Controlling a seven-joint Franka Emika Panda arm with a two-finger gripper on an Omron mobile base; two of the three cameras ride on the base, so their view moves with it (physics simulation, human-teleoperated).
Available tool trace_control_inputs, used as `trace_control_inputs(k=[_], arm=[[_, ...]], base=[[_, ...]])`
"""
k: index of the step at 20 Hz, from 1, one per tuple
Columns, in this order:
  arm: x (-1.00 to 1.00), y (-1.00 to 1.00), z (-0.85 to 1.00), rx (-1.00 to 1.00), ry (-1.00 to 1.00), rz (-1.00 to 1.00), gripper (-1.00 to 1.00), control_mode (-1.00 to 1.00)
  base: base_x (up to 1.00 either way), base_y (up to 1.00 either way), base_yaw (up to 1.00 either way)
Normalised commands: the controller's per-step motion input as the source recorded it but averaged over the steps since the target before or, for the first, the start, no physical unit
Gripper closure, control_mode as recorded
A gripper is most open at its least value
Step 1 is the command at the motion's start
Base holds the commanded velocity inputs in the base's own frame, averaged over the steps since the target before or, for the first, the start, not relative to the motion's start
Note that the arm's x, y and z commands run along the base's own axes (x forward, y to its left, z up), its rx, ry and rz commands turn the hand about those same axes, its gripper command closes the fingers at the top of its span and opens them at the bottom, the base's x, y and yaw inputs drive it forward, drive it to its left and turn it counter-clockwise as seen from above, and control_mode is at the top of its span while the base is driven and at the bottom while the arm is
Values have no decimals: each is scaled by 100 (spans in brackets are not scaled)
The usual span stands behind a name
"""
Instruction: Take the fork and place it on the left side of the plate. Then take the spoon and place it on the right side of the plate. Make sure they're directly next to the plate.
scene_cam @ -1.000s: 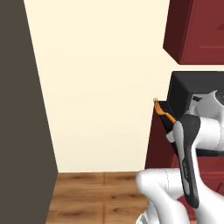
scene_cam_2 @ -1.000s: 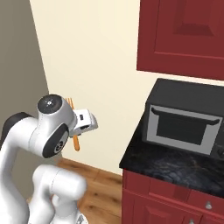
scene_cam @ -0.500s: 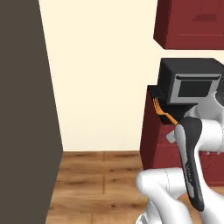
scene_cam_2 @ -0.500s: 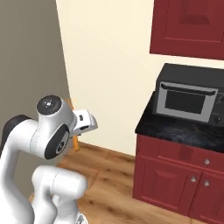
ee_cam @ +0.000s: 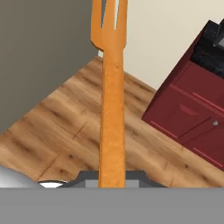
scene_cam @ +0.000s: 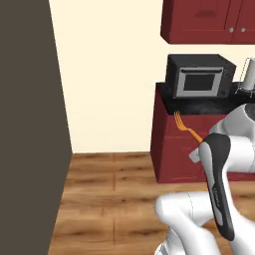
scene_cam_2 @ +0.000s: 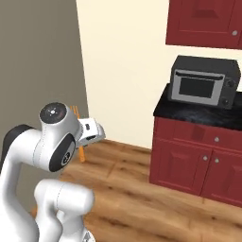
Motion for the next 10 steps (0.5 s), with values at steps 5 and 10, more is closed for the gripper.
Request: trace_control_inputs(k=[5, 10], arm=[[0, 0, 0, 0, 0, 0, 100, 100], [0, 0, 0, 0, 0, 0, 100, 100]], base=[[-100, 0, -15], [-100, 20, -11]])
